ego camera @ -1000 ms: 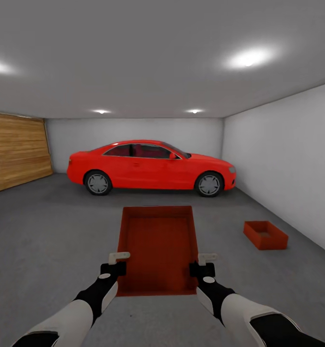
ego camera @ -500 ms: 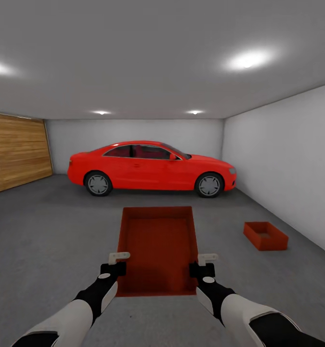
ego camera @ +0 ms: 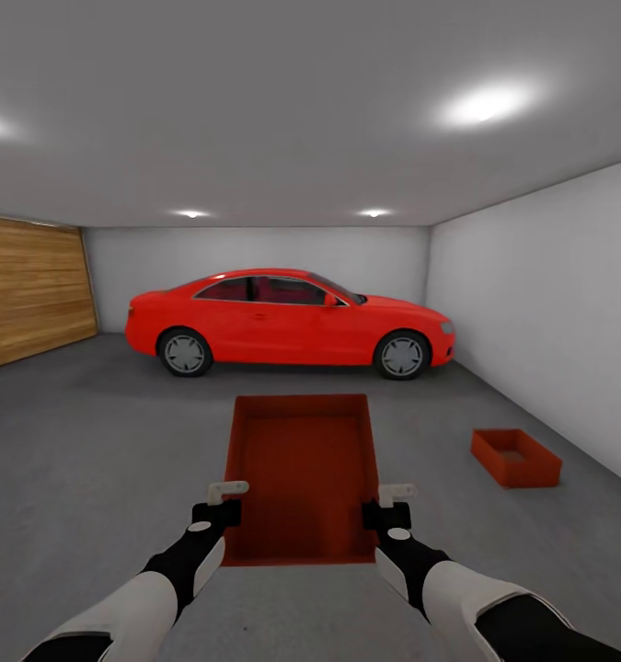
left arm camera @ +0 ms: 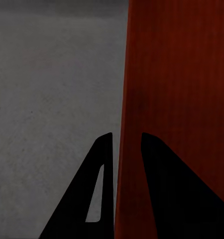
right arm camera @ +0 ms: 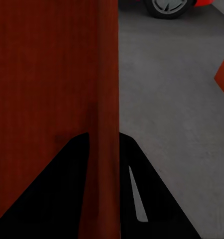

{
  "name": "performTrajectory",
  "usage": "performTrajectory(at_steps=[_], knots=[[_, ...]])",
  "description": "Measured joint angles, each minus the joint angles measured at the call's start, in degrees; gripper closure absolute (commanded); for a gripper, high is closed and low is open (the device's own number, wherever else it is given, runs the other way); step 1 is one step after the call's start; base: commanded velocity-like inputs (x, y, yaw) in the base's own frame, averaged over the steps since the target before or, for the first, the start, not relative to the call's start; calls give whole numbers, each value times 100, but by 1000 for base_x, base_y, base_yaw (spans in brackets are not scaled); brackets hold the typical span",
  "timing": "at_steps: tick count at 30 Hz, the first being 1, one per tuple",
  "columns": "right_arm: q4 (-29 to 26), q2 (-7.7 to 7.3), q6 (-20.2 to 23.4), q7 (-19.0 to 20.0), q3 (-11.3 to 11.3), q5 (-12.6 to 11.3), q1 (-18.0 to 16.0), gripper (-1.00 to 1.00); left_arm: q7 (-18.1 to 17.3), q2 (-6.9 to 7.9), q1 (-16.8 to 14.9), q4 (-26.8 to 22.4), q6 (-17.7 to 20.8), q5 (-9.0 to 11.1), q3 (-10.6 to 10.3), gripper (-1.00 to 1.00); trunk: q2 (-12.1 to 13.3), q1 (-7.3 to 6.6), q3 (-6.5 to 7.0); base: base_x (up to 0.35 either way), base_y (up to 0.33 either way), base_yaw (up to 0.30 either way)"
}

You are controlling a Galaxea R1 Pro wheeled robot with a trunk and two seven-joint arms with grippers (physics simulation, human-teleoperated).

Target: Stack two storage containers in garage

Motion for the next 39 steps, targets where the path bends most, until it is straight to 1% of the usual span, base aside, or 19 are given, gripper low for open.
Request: performTrajectory(at_steps=[2,3,4,39], knots=[[0,0,3,-2,87,-87,0,100,0,2,2,0,0,5,-3,100,0,0,0,321,0,0],[-1,25,8,13,-884,848,0,100,3,-1,3,0,0,-2,12,100,0,0,0,321,0,0],[0,33,6,9,-923,881,0,100,-1,8,1,1,2,12,-3,100,0,0,0,321,0,0],[0,33,2,8,-927,882,0,100,-7,8,0,0,1,7,4,100,0,0,0,321,0,0]])
